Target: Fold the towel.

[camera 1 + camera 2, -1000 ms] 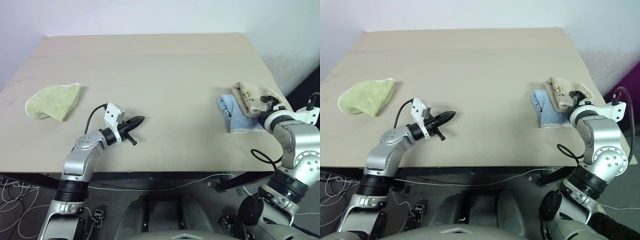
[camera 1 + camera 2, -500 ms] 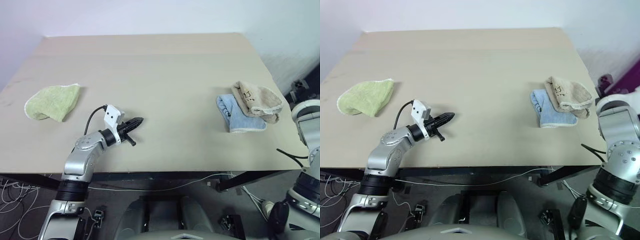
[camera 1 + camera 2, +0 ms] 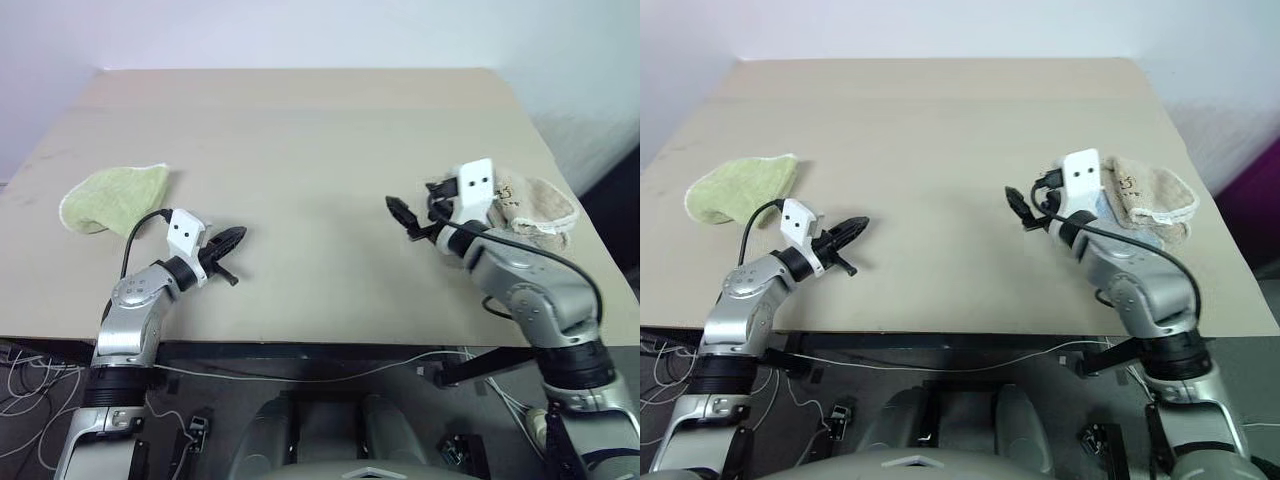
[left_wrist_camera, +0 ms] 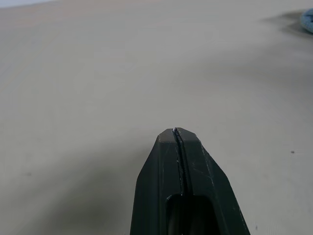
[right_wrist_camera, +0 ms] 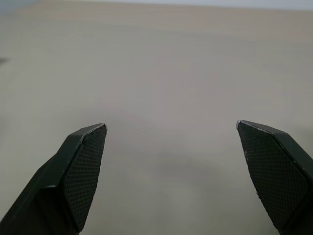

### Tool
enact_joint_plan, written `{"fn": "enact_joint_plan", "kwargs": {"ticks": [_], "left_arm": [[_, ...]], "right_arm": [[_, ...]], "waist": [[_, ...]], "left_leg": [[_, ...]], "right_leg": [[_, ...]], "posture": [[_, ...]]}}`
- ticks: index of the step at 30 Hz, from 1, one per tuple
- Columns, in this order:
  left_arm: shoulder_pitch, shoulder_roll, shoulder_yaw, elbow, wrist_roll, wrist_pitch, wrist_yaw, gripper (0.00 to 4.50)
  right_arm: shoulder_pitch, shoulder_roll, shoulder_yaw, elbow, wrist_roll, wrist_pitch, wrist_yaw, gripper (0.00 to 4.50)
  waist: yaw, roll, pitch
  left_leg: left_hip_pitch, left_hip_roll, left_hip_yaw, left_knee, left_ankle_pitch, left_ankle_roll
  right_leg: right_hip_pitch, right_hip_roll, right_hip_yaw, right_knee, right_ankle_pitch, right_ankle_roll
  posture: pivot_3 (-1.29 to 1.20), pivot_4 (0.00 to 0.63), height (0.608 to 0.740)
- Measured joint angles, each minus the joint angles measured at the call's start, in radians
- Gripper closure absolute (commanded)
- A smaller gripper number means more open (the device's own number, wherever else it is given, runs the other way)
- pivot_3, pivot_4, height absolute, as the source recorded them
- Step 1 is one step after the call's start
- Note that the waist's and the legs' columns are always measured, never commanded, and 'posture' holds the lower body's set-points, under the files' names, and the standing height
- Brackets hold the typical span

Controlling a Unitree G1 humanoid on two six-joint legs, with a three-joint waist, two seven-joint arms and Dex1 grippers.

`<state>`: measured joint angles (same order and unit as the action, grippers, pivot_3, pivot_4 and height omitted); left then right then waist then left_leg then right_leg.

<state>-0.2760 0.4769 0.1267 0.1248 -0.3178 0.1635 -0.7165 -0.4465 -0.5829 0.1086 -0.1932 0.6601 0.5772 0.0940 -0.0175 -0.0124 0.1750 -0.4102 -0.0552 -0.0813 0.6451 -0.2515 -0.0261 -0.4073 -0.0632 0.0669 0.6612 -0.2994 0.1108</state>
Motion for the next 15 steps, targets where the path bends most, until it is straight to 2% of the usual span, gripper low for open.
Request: {"fn": "enact_joint_plan", "kwargs": {"ticks": [7, 15], "left_arm": [[0.033, 0.02, 0.061, -0.003, -0.022, 0.005, 0.005, 4.5], [0.061, -0.007, 0.063, -0.03, -0.021, 0.006, 0.047, 4.5]], "right_arm": [[-0.018, 0.078, 0.093, 0.131, -0.205, -0.13, 0.198, 0.03], [-0.032, 0.137, 0.092, 0.187, -0.311, -0.188, 0.298, 0.03]], "waist": [[0.003, 0.0, 0.0], [0.003, 0.0, 0.0]], "left_leg": [[0.0, 0.0, 0.0, 0.0, 0.0, 0.0], [0.0, 0.0, 0.0, 0.0, 0.0, 0.0]], "right_leg": [[0.0, 0.0, 0.0, 0.0, 0.0, 0.0], [-0.001, 0.0, 0.0, 0.0, 0.0, 0.0]], "posture": [[0.0, 0.15, 0.74], [0.0, 0.15, 0.74]]}}
